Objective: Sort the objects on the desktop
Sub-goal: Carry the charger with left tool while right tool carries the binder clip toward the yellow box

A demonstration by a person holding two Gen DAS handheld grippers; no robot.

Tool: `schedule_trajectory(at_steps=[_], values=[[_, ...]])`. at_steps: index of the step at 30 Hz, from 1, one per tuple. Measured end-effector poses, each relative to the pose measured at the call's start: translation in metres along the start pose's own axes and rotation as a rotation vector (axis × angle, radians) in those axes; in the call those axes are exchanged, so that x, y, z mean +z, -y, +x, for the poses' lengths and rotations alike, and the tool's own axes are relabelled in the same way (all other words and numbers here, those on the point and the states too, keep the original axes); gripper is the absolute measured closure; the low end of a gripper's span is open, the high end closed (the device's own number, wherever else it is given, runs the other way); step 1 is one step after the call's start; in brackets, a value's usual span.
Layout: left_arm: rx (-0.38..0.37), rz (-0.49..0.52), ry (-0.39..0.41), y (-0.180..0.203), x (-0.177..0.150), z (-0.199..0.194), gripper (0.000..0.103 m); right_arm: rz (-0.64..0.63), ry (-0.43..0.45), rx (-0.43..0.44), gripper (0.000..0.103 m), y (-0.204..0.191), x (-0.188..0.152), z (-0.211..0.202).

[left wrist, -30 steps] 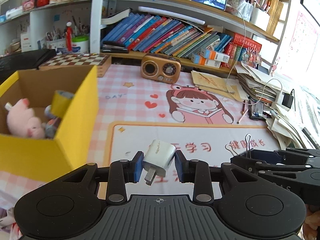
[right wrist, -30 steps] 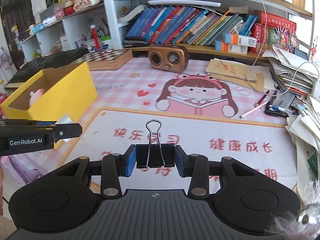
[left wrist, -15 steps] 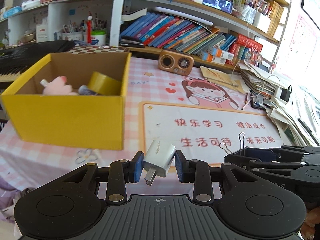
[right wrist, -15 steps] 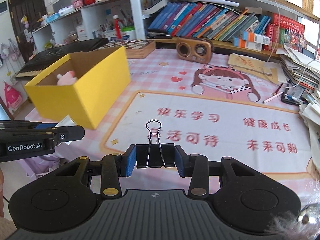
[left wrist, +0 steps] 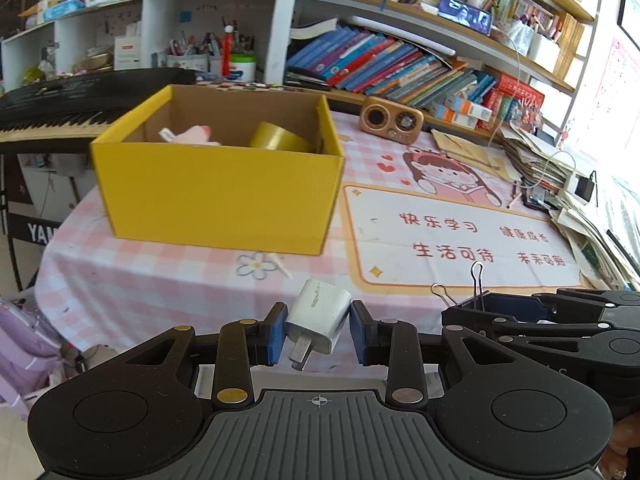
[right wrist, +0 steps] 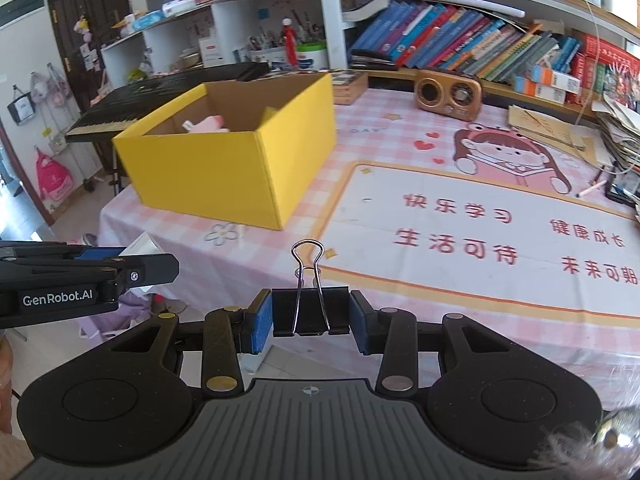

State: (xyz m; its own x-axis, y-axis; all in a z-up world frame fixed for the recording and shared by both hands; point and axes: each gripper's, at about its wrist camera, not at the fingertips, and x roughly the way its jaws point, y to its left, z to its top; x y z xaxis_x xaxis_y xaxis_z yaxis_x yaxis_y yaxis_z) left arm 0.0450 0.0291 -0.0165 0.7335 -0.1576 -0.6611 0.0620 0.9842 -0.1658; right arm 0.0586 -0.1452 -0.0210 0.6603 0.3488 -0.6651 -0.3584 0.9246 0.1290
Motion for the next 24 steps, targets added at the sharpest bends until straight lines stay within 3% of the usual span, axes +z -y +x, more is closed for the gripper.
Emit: schedule_trajectory(at_steps=[24], values=[[0.084, -0.096, 0.046, -0.056, -0.002, -0.023, 0.071, -0.122, 0.010, 0.086, 0.066, -0.057, 0.019, 0.014]])
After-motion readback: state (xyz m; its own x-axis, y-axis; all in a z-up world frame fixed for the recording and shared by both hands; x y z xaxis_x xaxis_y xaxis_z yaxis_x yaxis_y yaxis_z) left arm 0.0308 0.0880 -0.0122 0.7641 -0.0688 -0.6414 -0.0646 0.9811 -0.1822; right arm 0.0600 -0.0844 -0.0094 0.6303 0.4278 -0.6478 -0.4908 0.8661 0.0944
